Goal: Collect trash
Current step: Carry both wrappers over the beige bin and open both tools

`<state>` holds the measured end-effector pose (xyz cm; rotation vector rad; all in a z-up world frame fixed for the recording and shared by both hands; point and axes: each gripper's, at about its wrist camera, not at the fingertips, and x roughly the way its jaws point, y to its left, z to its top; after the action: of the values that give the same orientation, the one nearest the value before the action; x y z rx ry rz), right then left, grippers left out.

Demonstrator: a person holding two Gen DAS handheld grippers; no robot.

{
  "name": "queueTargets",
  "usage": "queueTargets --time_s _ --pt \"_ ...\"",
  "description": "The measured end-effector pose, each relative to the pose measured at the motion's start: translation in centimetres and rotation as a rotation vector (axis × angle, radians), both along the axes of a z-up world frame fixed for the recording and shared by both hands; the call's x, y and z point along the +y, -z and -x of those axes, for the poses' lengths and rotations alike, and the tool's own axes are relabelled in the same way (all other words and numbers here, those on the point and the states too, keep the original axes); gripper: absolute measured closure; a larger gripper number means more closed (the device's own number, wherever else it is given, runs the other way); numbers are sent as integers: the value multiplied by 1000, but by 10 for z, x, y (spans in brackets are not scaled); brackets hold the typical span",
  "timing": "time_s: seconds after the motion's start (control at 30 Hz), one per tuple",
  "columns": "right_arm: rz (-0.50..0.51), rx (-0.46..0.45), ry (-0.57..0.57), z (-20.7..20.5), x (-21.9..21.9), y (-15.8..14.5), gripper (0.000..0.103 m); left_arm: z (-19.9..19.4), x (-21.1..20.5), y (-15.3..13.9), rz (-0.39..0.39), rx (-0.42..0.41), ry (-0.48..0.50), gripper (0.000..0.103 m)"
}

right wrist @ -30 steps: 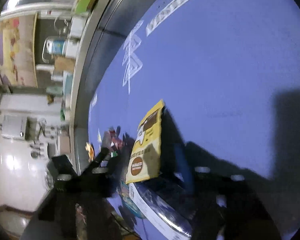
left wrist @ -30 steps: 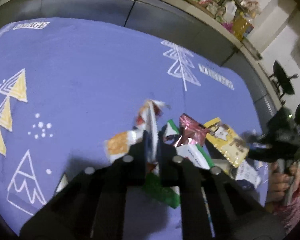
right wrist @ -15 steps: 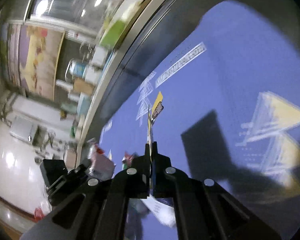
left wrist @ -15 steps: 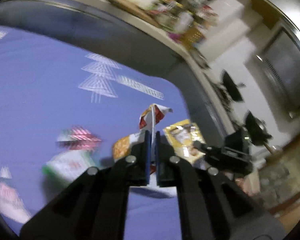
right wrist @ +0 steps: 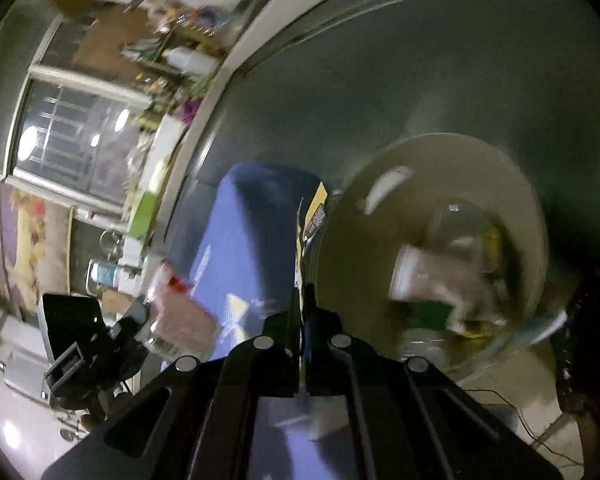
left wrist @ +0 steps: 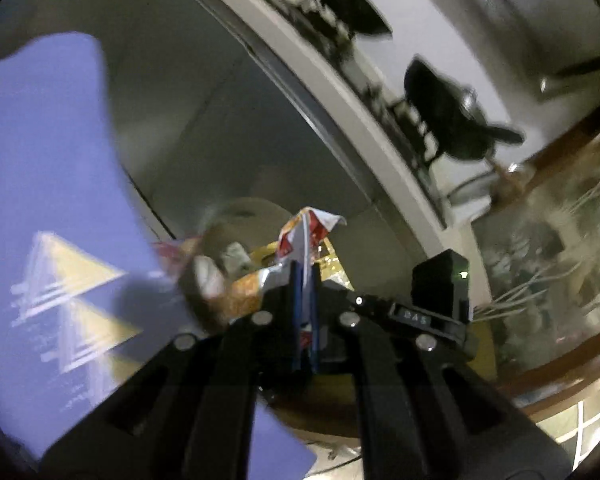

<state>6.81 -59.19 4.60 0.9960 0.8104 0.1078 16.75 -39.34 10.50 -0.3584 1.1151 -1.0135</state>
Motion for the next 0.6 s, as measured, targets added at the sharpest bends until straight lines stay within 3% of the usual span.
queueTargets --time_s 0.13,0.23,0.37,0.4,0.47,0.53,0.6 --pt "20 43 76 1 -19 20 103 -8 -58 36 -117 -7 1 98" --pt "22 56 115 -6 -24 30 103 -15 -82 67 -215 39 13 93" --pt "-20 66 100 -7 -31 43 101 -17 -83 77 -228 68 4 85" --pt "-26 66 108 -6 -33 46 98 -16 -81 76 -225 63 4 79" --pt "-26 69 121 -4 -36 50 84 -11 -75 69 -221 33 -1 70" --pt "-43 65 138 -2 -39 54 40 -5 -69 58 -203 6 0 67" --pt "-36 57 167 1 -41 52 36 0 -65 51 -179 5 9 67"
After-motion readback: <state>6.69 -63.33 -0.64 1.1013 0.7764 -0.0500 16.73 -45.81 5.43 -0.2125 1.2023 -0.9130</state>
